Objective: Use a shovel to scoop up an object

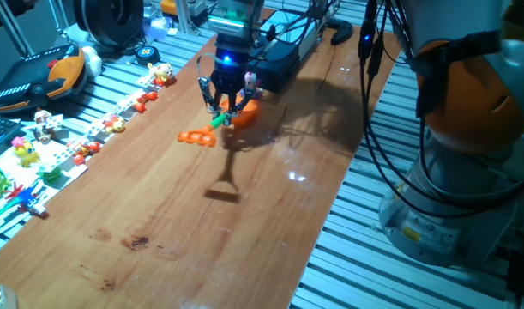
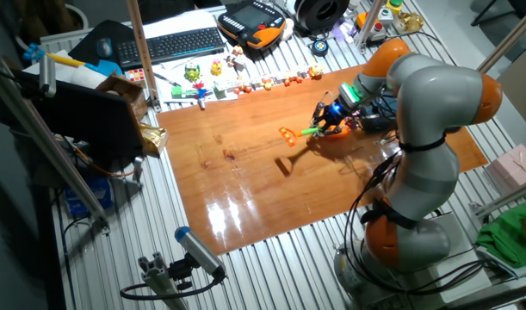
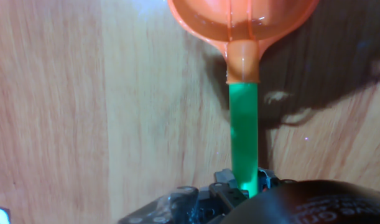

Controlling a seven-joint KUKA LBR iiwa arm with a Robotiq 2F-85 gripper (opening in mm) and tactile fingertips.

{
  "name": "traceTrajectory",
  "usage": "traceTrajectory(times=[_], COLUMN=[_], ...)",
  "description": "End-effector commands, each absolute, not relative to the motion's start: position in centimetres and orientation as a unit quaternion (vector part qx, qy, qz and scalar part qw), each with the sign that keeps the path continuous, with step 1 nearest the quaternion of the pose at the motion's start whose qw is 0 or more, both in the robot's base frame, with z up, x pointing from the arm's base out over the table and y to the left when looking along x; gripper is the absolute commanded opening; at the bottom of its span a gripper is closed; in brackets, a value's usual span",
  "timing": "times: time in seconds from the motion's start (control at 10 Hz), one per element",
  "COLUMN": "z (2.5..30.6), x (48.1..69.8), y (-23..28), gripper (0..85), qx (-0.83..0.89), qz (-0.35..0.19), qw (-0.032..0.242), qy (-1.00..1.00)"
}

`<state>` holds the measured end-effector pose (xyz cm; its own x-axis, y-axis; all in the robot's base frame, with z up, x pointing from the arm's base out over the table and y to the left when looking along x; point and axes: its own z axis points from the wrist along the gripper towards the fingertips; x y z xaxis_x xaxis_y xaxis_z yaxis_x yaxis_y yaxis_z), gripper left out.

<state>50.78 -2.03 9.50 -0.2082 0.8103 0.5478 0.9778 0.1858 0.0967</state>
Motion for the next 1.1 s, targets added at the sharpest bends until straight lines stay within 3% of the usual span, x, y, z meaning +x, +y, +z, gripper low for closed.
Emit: traceTrajectory(times=[0.0,1.0], z=[9.4,9.8], x=[50.7,50.7], y=[-2.5,-4.1], gripper=[0.7,0.7], qx=[-0.596,-0.600], qz=[-0.220,-0.193], qw=[0.194,0.173], qy=[-0.748,-0.757])
